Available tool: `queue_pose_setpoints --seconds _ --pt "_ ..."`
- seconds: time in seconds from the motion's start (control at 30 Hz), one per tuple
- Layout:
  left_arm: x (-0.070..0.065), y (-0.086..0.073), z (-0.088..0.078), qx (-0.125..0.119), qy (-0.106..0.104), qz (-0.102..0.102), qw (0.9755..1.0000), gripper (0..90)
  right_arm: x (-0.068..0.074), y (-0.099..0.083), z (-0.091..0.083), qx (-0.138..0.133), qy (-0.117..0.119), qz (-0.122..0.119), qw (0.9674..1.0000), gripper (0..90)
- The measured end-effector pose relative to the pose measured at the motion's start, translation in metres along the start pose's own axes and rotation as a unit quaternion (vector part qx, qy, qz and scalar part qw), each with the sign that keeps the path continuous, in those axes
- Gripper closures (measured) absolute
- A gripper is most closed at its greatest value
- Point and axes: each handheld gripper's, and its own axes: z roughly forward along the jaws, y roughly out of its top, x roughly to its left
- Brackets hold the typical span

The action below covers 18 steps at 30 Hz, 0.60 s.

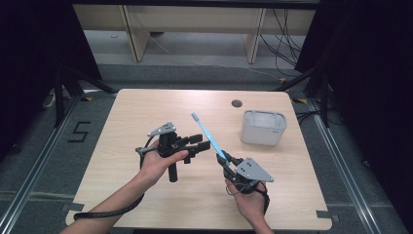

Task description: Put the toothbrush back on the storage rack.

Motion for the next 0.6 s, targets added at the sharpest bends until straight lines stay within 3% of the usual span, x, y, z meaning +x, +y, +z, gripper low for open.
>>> queue_pose_setpoints --seconds 0.03,0.1,0.2,0.23,0.33,0.37,0.43,0.5,0.6 --pt "-0.0006 -0.0002 0.0007 0.001 0.000 -0.002 1.0000 43.6 0.0010 0.0002 0.0003 0.002 0.006 0.008 0.9999 78.7" --pt "-0.0009 -0.0006 0.0012 0.003 0.000 -0.002 1.0000 44.5 0.0001 0.0011 0.0004 0.001 0.003 -0.002 1.0000 78.7" --pt "-0.0008 -0.0006 0.0015 0.004 -0.002 -0.001 1.0000 45.2 0.0015 0.0011 0.0006 0.004 0.004 0.005 1.0000 78.7" --pt "-0.0009 -0.0005 0.0016 0.004 -0.002 -0.001 1.0000 45.4 0.0038 0.0009 -0.0001 0.013 0.009 0.020 0.9997 78.7" --pt "-0.0013 -0.0005 0.0015 0.004 -0.002 0.001 1.0000 45.8 0.0005 0.0005 0.0009 0.002 0.001 -0.010 0.9999 78.7" --pt "-0.0013 -0.0007 0.0016 0.003 -0.003 0.001 1.0000 46.0 0.0017 0.0004 0.0008 0.005 0.004 -0.002 1.0000 78.7" --pt "-0.0015 -0.0007 0.0016 0.004 -0.003 -0.001 1.0000 46.3 0.0001 0.0002 0.0018 -0.001 -0.002 -0.014 0.9999 78.7" --pt "-0.0018 -0.0006 0.0020 0.003 -0.004 -0.003 1.0000 47.0 0.0042 -0.0001 0.0012 0.011 0.007 0.013 0.9998 78.7" --pt "-0.0026 -0.0007 0.0035 0.003 -0.005 -0.006 1.0000 48.0 0.0027 0.0002 0.0024 0.000 0.002 -0.003 1.0000 78.7"
